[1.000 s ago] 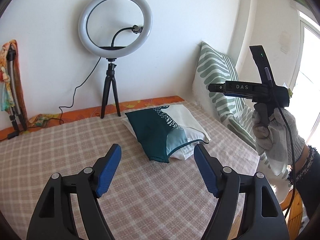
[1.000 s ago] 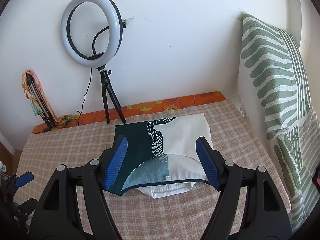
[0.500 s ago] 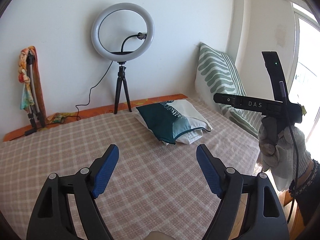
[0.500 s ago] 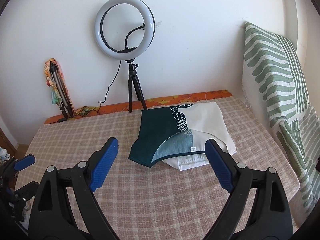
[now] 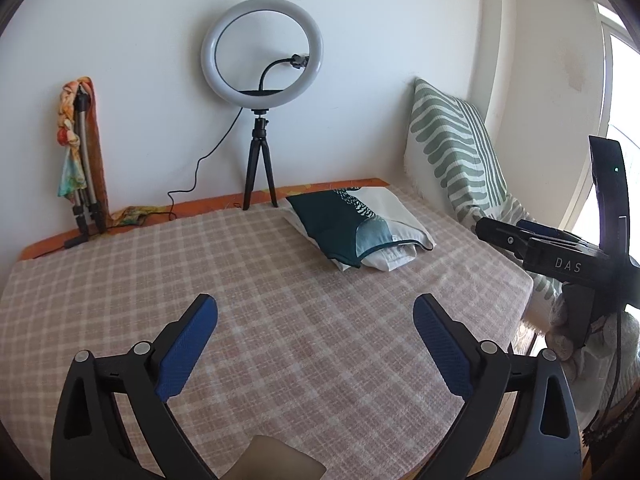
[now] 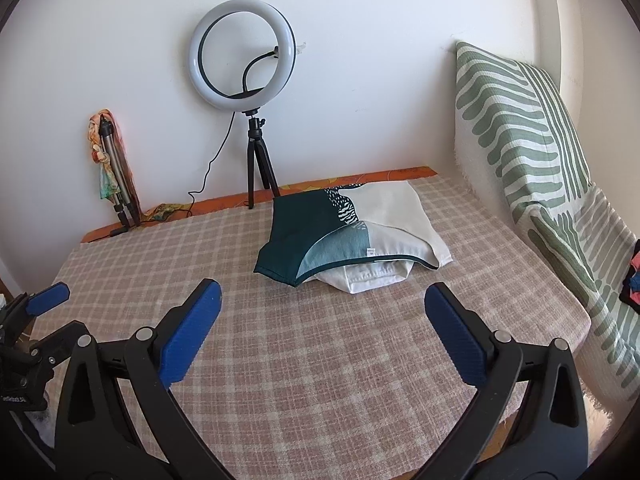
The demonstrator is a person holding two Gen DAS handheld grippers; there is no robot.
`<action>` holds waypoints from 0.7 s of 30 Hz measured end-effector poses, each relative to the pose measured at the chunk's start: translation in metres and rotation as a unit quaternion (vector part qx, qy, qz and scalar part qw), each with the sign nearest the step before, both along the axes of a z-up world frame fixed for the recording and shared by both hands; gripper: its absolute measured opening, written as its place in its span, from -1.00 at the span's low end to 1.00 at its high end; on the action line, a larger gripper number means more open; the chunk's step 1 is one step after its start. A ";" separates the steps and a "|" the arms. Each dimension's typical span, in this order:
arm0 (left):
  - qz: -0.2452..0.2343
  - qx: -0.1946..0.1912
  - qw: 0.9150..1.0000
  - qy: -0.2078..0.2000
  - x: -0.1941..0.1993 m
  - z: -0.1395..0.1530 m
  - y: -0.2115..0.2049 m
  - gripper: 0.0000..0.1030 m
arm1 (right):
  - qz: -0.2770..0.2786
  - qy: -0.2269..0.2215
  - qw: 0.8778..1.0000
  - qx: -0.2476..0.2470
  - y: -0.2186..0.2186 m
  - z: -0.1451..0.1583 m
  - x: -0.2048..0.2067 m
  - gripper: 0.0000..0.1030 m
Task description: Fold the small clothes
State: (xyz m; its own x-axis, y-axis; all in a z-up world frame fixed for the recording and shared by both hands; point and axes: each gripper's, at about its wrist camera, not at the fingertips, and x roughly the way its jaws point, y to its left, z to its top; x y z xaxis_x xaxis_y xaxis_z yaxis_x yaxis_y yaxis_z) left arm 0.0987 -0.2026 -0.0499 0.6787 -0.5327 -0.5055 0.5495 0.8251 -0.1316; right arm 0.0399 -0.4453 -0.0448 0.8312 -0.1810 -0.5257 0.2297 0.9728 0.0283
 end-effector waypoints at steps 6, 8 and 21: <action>0.013 -0.004 1.000 0.009 -0.001 0.002 0.003 0.98 | -0.007 -0.002 1.000 -0.010 0.002 0.002 -0.005 1.00; 0.017 -0.003 1.000 0.006 -0.001 0.002 0.004 0.98 | -0.009 -0.002 1.000 -0.008 0.003 0.002 -0.006 1.00; 0.014 0.017 0.999 -0.030 -0.010 0.007 0.001 0.98 | -0.014 -0.010 1.000 -0.015 0.007 0.004 -0.007 1.00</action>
State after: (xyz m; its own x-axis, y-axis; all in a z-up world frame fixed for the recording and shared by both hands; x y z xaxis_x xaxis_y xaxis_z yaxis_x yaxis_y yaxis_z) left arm 0.0886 -0.2016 -0.0431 0.7229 -0.4956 -0.4815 0.5317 0.8440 -0.0705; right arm 0.0330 -0.4383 -0.0405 0.8357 -0.2188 -0.5038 0.2559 0.9667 0.0046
